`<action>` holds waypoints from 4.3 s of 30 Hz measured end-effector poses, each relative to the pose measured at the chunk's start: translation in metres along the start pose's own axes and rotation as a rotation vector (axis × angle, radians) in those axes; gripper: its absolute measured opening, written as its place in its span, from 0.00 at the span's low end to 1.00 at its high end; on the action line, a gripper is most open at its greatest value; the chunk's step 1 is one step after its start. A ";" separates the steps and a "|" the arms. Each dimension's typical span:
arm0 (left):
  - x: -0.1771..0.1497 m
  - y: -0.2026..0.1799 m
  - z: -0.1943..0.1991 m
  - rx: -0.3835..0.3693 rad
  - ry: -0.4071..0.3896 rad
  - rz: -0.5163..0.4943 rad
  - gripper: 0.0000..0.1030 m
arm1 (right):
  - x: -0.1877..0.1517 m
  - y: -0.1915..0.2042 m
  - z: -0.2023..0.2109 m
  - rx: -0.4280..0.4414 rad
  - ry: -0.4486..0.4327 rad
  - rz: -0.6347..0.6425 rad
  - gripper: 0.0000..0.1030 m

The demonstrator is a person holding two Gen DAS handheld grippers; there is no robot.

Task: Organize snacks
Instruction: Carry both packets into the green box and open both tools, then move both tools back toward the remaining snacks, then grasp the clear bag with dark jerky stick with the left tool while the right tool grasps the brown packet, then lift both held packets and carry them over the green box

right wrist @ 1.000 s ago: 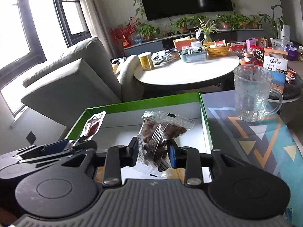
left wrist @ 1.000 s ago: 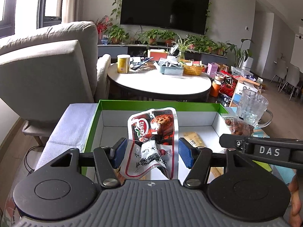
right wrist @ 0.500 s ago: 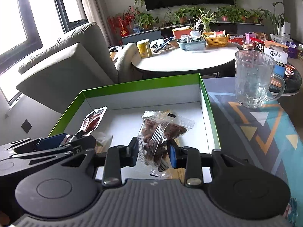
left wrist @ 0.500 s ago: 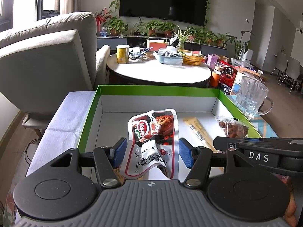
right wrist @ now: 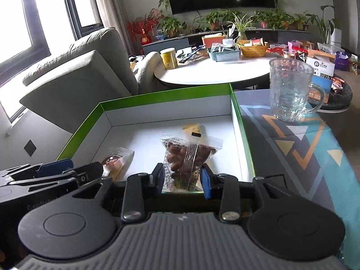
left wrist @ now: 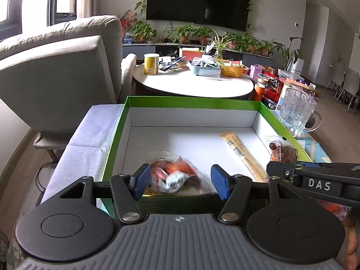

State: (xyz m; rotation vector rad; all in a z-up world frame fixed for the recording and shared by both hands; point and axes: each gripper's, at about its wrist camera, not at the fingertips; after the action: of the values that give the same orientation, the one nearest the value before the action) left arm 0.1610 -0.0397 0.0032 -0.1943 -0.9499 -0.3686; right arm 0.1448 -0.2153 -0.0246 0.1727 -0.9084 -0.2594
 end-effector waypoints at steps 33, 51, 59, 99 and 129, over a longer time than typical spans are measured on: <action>-0.073 0.076 0.052 0.144 0.098 0.003 0.55 | -0.059 -0.010 0.069 -0.031 0.020 0.121 0.49; -0.077 0.083 0.018 0.134 0.143 0.029 0.35 | -0.084 -0.031 0.070 -0.034 0.112 0.101 0.53; -0.080 0.081 0.025 0.119 0.139 0.019 0.28 | -0.091 -0.035 0.060 -0.042 0.131 0.076 0.73; -0.028 0.037 0.084 0.050 -0.100 -0.028 0.28 | -0.086 -0.075 0.086 -0.045 0.071 -0.071 0.67; -0.024 0.030 0.078 0.023 -0.092 -0.019 0.28 | -0.101 -0.045 0.099 0.098 0.129 0.162 0.88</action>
State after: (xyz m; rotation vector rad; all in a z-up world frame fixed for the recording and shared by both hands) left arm 0.1013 0.0181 0.0284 -0.1828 -1.0470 -0.3687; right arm -0.0001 -0.2323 -0.0523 0.2028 -0.8019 -0.0531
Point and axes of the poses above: each gripper's, at about its wrist camera, not at the fingertips, and z roughly against the way its jaws point, y to its left, x to its top, and after that the axes turned 5 degrees about -z, right-handed
